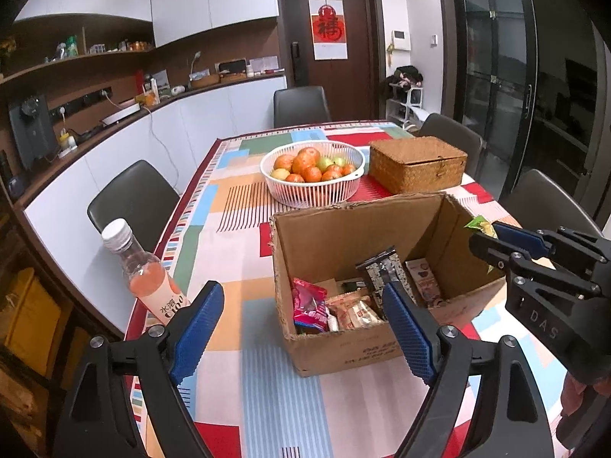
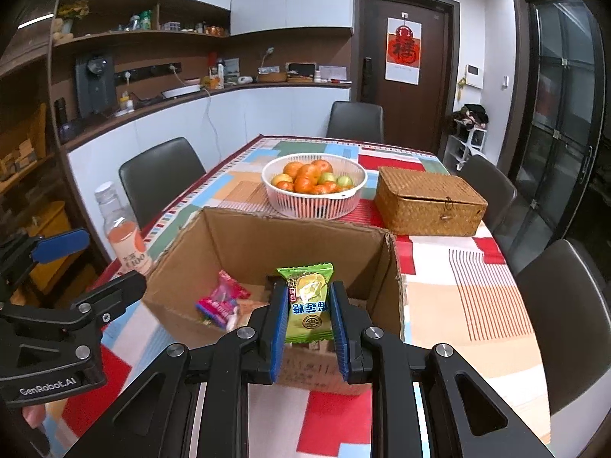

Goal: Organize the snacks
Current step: 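Lift the green candy packet with the right tool and carry it over the box, then open the right tool to drop the green candy packet into the box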

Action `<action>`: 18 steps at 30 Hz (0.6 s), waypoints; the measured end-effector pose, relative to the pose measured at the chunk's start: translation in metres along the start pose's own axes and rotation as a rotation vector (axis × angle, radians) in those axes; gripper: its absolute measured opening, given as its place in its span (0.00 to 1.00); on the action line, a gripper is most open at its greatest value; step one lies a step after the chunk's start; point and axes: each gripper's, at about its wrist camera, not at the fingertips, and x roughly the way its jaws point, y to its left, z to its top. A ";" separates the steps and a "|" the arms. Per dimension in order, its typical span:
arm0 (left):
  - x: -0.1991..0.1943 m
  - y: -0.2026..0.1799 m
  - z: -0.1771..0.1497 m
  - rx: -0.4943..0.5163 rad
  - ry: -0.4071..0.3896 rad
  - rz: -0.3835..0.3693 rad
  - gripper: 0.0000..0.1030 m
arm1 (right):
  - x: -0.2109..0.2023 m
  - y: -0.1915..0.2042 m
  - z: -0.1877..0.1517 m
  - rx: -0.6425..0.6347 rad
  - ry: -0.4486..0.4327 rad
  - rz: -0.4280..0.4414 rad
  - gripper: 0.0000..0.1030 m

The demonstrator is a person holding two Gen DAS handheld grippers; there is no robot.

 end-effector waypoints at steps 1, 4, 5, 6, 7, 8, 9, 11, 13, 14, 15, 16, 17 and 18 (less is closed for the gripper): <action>0.002 0.000 0.000 0.001 0.003 0.003 0.84 | 0.003 -0.001 0.001 0.000 0.006 0.000 0.22; 0.007 0.000 0.001 0.004 0.010 0.012 0.84 | 0.013 -0.003 0.003 -0.004 0.025 -0.013 0.22; 0.008 0.000 0.001 0.003 0.012 0.013 0.84 | 0.016 -0.004 0.004 -0.003 0.030 -0.021 0.22; 0.009 0.000 0.001 0.002 0.013 0.014 0.84 | 0.018 -0.005 0.004 -0.001 0.034 -0.028 0.22; 0.010 0.001 0.001 0.001 0.013 0.015 0.84 | 0.019 -0.005 0.004 0.000 0.038 -0.033 0.23; 0.010 0.001 0.001 0.001 0.012 0.017 0.84 | 0.019 -0.005 0.003 0.002 0.042 -0.040 0.23; 0.009 0.000 0.000 0.002 0.010 0.018 0.85 | 0.019 -0.006 0.003 0.002 0.045 -0.042 0.23; 0.007 -0.001 -0.001 0.004 0.005 0.021 0.85 | 0.018 -0.007 0.002 -0.001 0.044 -0.048 0.23; 0.002 -0.002 -0.004 0.008 -0.004 0.020 0.86 | 0.014 -0.007 0.000 -0.002 0.039 -0.049 0.23; 0.000 -0.003 -0.005 0.009 -0.009 0.020 0.86 | 0.011 -0.007 -0.002 -0.002 0.035 -0.046 0.23; -0.005 -0.005 -0.008 0.012 -0.016 0.021 0.86 | 0.008 -0.007 -0.004 -0.004 0.034 -0.045 0.23; -0.008 -0.005 -0.009 0.012 -0.021 0.022 0.86 | 0.004 -0.006 -0.005 -0.005 0.031 -0.044 0.23; -0.013 -0.006 -0.012 0.011 -0.032 0.023 0.87 | 0.000 -0.006 -0.007 -0.005 0.025 -0.043 0.23; -0.018 -0.006 -0.014 0.010 -0.040 0.025 0.87 | -0.005 -0.006 -0.010 -0.004 0.019 -0.043 0.23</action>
